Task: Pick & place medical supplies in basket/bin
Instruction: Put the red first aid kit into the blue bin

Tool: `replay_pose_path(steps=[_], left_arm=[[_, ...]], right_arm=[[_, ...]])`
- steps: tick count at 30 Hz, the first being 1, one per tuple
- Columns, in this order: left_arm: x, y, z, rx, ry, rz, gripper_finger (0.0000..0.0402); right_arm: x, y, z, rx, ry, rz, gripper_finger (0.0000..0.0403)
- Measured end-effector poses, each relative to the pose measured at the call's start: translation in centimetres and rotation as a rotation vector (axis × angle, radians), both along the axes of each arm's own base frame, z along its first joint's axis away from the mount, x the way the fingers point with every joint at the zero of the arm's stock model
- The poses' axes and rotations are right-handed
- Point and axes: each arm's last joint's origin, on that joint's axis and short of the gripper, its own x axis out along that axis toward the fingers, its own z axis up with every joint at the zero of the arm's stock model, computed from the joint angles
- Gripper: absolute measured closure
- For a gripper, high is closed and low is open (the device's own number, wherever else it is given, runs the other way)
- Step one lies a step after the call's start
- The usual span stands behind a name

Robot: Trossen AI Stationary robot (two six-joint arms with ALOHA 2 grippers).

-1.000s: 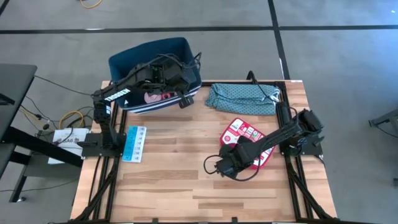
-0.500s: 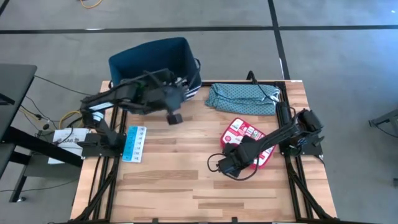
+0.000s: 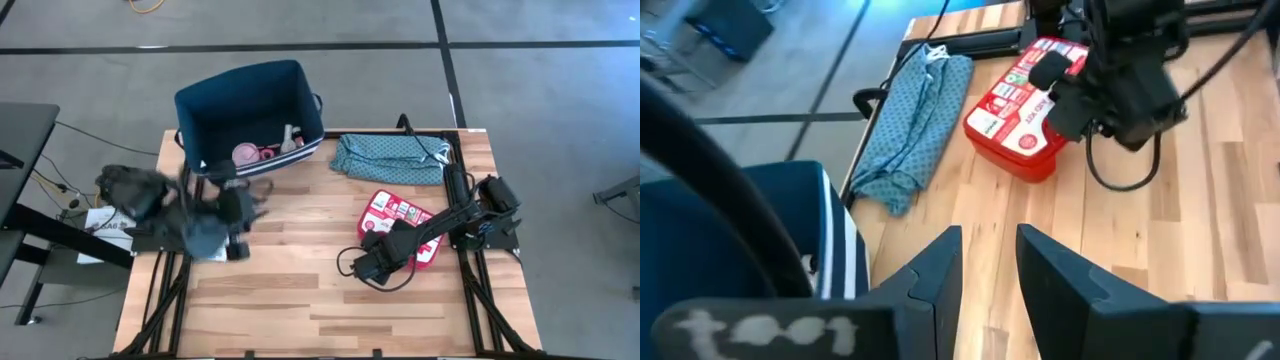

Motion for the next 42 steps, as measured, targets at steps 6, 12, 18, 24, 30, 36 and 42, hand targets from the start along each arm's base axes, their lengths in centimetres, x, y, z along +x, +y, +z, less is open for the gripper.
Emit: replay_pose_path(steps=[6, 12, 18, 24, 30, 36, 42], left_arm=[[-0.5, -4.7, -4.6, 0.066, -0.004, 0.056, 0.0313], [-1.5, -7.6, -9.3, 0.057, -0.015, 0.122, 0.0313], [-2.6, -8.9, -11.8, 0.043, -0.035, 0.153, 0.0313], [-3.1, -9.4, -12.1, 0.000, -0.032, 0.157, 0.0313], [-3.4, -9.7, -12.1, -0.005, -0.031, 0.144, 0.0313], [-3.5, -9.6, -12.0, -0.009, -0.032, 0.143, 0.0313], [-3.5, -9.6, -11.6, -0.021, -0.037, 0.141, 0.0313]], right_arm=[[-0.3, 0.9, 0.0, 0.018, -0.009, 0.004, 0.0253], [-0.4, 1.3, 0.0, 0.019, -0.020, -0.010, 0.0334], [1.3, 2.4, 1.4, 0.082, -0.146, 0.038, 0.0356], [4.6, 4.7, 6.8, 0.179, -0.407, 0.246, 0.0356], [6.4, 6.4, 15.1, 0.124, -0.686, 0.506, 0.0356], [7.7, 3.6, 23.4, -0.297, -0.925, 0.606, 0.0356], [11.6, -3.7, 28.2, -0.542, -1.220, 0.630, 0.0347]])
